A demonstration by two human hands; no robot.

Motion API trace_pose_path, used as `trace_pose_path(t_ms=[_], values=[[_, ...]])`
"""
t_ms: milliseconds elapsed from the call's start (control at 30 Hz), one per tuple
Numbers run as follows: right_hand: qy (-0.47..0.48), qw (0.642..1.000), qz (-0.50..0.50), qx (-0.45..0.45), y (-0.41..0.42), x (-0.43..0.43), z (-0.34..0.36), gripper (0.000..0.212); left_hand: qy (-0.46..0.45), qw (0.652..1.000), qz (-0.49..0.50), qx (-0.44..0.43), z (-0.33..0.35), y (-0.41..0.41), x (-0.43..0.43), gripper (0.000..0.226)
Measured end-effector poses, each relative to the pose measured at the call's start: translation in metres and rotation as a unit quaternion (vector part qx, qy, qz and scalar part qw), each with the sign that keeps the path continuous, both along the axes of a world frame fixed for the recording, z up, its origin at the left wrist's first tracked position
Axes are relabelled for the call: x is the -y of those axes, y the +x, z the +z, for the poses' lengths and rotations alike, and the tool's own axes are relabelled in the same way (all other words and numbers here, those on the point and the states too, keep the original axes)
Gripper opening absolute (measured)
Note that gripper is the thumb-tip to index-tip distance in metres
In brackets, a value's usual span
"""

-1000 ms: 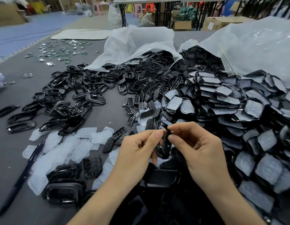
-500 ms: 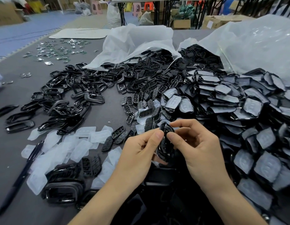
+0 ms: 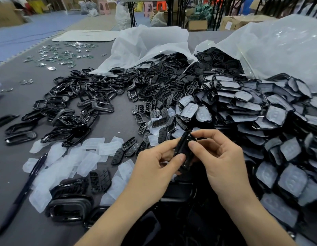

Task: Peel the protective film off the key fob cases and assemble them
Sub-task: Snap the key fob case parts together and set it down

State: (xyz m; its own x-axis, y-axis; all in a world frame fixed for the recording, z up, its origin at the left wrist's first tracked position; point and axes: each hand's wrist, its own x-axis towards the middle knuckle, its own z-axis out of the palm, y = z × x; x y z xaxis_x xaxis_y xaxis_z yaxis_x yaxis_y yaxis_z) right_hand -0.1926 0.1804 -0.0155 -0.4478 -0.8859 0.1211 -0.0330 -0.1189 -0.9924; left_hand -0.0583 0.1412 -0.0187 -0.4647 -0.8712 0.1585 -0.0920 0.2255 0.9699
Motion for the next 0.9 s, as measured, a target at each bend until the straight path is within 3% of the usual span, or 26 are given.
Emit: trace_pose_path(t_ms=[200, 267, 367, 500, 600, 700, 767, 900], values=[[0.011, 1.0, -0.016, 0.02, 0.0, 0.001, 0.0, 0.013, -0.072, 0.996, 0.022, 0.049, -0.004, -0.001, -0.002, 0.032], [0.002, 1.0, -0.002, 0.003, -0.002, 0.001, 0.001, 0.013, -0.026, 0.999, 0.011, 0.017, -0.005, -0.001, -0.003, 0.027], [0.008, 0.997, 0.05, -0.059, -0.001, 0.001, 0.004, 0.016, 0.081, 0.995, -0.023, -0.043, -0.005, 0.0, -0.002, 0.033], [-0.008, 0.984, 0.022, -0.178, -0.007, 0.001, 0.003, 0.009, 0.115, 0.99, 0.01, -0.084, 0.0, 0.004, 0.007, 0.021], [-0.01, 0.932, -0.006, -0.363, -0.013, 0.003, 0.002, 0.016, 0.138, 0.979, 0.078, -0.128, 0.006, 0.013, 0.017, 0.012], [0.073, 0.875, 0.098, -0.469, -0.01, 0.008, -0.009, 0.033, 0.161, 0.968, 0.118, -0.154, 0.005, 0.017, 0.022, 0.008], [0.088, 0.863, 0.115, -0.485, -0.01, 0.009, -0.013, 0.036, 0.169, 0.965, 0.12, -0.163, 0.003, 0.017, 0.023, 0.007], [0.058, 0.877, 0.078, -0.471, -0.012, 0.008, -0.013, 0.029, 0.172, 0.965, 0.111, -0.162, 0.002, 0.016, 0.021, 0.008]])
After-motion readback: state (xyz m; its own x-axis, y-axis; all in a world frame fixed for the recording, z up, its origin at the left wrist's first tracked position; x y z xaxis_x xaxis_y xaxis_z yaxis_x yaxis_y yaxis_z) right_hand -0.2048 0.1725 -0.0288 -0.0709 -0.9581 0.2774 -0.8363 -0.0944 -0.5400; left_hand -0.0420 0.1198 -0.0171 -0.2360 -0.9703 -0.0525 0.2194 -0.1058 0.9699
